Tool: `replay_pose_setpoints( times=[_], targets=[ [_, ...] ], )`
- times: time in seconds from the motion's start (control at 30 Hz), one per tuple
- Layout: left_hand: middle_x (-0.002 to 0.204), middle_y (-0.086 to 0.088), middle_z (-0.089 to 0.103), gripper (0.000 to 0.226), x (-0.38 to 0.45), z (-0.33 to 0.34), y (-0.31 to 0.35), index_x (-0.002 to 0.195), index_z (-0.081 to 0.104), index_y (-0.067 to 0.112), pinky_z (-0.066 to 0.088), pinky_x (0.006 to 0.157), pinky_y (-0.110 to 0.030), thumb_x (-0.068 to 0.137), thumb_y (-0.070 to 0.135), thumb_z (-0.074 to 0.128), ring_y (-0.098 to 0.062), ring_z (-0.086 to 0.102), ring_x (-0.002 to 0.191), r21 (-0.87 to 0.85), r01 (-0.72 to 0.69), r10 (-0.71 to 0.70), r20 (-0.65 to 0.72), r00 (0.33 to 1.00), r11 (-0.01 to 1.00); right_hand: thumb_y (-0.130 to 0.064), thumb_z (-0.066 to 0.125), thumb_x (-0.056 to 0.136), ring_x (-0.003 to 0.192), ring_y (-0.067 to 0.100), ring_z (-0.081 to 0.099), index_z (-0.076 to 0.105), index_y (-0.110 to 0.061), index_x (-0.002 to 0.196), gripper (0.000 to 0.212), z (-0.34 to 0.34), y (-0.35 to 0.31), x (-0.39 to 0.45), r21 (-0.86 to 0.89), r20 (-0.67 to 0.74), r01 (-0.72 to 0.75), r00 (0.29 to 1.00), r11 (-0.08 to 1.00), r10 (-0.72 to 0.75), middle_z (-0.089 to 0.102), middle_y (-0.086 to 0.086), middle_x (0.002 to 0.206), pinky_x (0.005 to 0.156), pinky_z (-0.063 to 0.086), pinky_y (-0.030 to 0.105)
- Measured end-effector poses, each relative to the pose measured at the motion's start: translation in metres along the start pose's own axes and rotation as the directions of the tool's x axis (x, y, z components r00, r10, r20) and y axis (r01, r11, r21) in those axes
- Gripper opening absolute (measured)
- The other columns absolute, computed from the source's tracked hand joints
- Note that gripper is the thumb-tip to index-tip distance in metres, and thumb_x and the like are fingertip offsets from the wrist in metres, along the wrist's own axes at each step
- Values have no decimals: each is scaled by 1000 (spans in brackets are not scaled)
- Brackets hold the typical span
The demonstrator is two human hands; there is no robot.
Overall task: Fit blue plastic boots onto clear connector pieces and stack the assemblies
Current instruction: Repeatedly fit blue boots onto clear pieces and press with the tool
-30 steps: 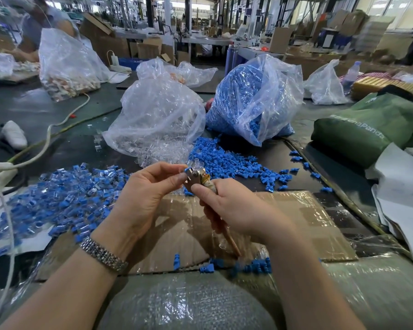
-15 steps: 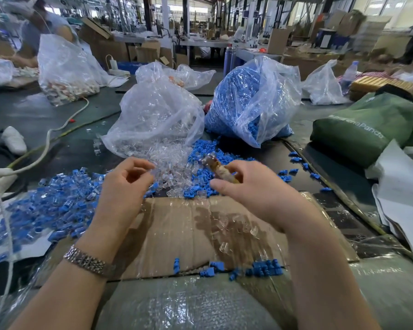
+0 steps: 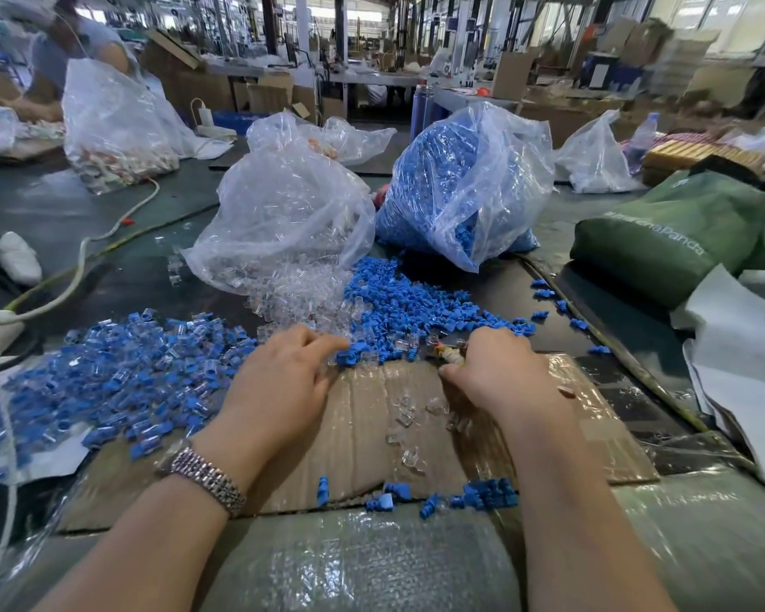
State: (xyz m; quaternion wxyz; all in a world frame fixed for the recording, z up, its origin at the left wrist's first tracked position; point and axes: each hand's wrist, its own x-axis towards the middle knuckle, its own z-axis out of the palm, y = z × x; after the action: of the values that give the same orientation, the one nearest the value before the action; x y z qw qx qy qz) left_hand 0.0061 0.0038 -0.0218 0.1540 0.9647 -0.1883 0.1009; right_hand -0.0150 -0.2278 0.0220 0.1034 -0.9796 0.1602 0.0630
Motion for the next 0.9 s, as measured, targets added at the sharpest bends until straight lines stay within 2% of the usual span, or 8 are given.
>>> replay_pose_setpoints(
  times=[0.13,0.3,0.4,0.5,0.6,0.7,0.83,0.9],
  targets=[
    [118,11,50,39,5,7,9,141,53,37,39,108,-31,104,27,48,-9,46,113,-33,-50,50,-3,999,998,-52,60,96,132,37,41,54,-12,129,52,3,-2,-1,-12,-19,11,1000,1000,-11,48,16,139,108,41,54],
    [117,9,53,30,2,7,16,126,66,32,40,101,-26,105,21,49,-6,44,112,-124,-109,110,1,994,986,-52,61,96,136,36,36,50,-13,134,56,5,-4,-2,7,-49,42,998,999,-42,40,16,144,110,38,55],
    [117,13,54,28,-1,4,19,125,66,35,38,95,-18,103,21,54,-2,47,107,-191,-124,136,49,990,974,-47,66,95,134,33,38,50,-19,136,52,3,-7,-3,49,-90,127,988,991,-122,42,11,141,110,37,54],
    [110,21,55,36,-3,1,19,126,60,43,42,84,-10,96,23,66,7,51,95,-278,-112,137,72,988,954,-35,73,93,118,20,54,63,-29,118,28,-1,-15,-7,213,-101,292,956,932,-277,59,-1,122,106,44,50],
    [100,25,56,37,-4,-2,15,117,58,43,44,73,-2,89,25,75,12,55,89,-340,-61,87,61,994,938,-33,78,89,96,12,65,71,-33,102,15,2,-24,-15,313,-3,384,915,869,-404,70,-12,96,96,53,44],
    [95,22,61,27,-5,-4,14,104,62,40,44,76,0,88,24,77,11,58,88,-332,-44,70,64,995,942,-31,75,92,98,16,66,74,-30,106,15,6,-29,-16,229,30,413,902,881,-431,71,-12,97,98,51,45],
    [93,20,65,28,-6,-6,15,105,65,37,44,75,1,84,26,80,9,60,85,-359,-17,48,76,996,933,-30,71,94,101,18,64,76,-29,103,10,8,-34,-14,100,36,436,897,894,-441,72,-8,103,100,49,42],
    [90,17,66,21,-6,-7,15,98,68,33,45,75,-1,82,28,81,9,60,85,-371,-7,43,87,995,928,-29,71,95,99,17,64,75,-26,99,7,10,-34,-13,106,35,444,893,890,-449,71,-6,101,98,51,43]
  ],
)
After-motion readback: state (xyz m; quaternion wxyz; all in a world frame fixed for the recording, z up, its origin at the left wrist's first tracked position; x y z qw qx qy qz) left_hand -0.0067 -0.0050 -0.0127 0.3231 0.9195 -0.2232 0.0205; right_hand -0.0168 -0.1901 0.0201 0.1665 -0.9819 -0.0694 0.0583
